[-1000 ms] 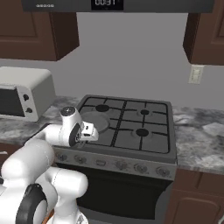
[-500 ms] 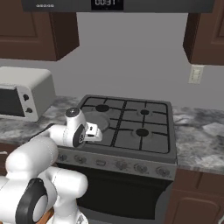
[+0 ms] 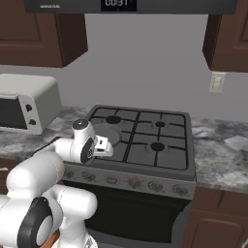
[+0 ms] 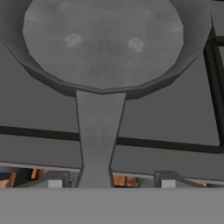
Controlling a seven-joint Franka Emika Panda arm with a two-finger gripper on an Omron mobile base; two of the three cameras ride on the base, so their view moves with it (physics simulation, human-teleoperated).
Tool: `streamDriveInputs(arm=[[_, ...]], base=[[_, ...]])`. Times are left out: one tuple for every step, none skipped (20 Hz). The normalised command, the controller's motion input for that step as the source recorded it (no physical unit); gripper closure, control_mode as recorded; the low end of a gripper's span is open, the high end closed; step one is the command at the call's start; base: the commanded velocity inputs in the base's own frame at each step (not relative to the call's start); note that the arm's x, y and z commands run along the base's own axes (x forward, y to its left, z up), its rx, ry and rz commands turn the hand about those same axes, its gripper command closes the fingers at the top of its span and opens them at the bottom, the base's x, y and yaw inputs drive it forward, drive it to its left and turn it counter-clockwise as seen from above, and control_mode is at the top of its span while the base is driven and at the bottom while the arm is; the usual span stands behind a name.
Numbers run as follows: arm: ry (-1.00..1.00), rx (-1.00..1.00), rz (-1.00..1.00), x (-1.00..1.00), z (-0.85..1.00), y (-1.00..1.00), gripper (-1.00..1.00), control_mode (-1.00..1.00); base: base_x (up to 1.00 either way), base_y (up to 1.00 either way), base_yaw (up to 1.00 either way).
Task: Move the pot and pan from the stove into the sink.
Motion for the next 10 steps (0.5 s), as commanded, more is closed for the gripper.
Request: streamDriveInputs(arm=[[0.0, 0.0, 0.0, 0.0, 0.0, 0.0, 1.0, -1.0], [0.0, 0.0, 0.0, 0.0, 0.0, 0.0, 1.0, -1.0], [0.0, 0.0, 0.0, 0.0, 0.0, 0.0, 1.0, -1.0], [0.0, 0.0, 0.0, 0.0, 0.0, 0.0, 1.0, -1.0], [0.0, 0.0, 0.0, 0.0, 0.0, 0.0, 1.0, -1.0], [0.0, 0.0, 0.0, 0.0, 0.0, 0.0, 1.0, -1.0], [0.0, 0.0, 0.0, 0.0, 0.0, 0.0, 1.0, -1.0], [0.0, 0.0, 0.0, 0.0, 0.0, 0.0, 1.0, -1.0], [0.0, 0.0, 0.0, 0.0, 0.0, 0.0, 1.0, -1.0], [0.0, 0.0, 0.0, 0.0, 0.0, 0.0, 1.0, -1.0]], base=[[0.0, 0.0, 0.0], [0.0, 0.0, 0.0], [0.0, 0.0, 0.0], [0.0, 0.0, 0.0], [0.0, 0.0, 0.0], [0.0, 0.0, 0.0], [0.0, 0.0, 0.0], [0.0, 0.0, 0.0], [0.0, 0.0, 0.0], [0.0, 0.0, 0.0]])
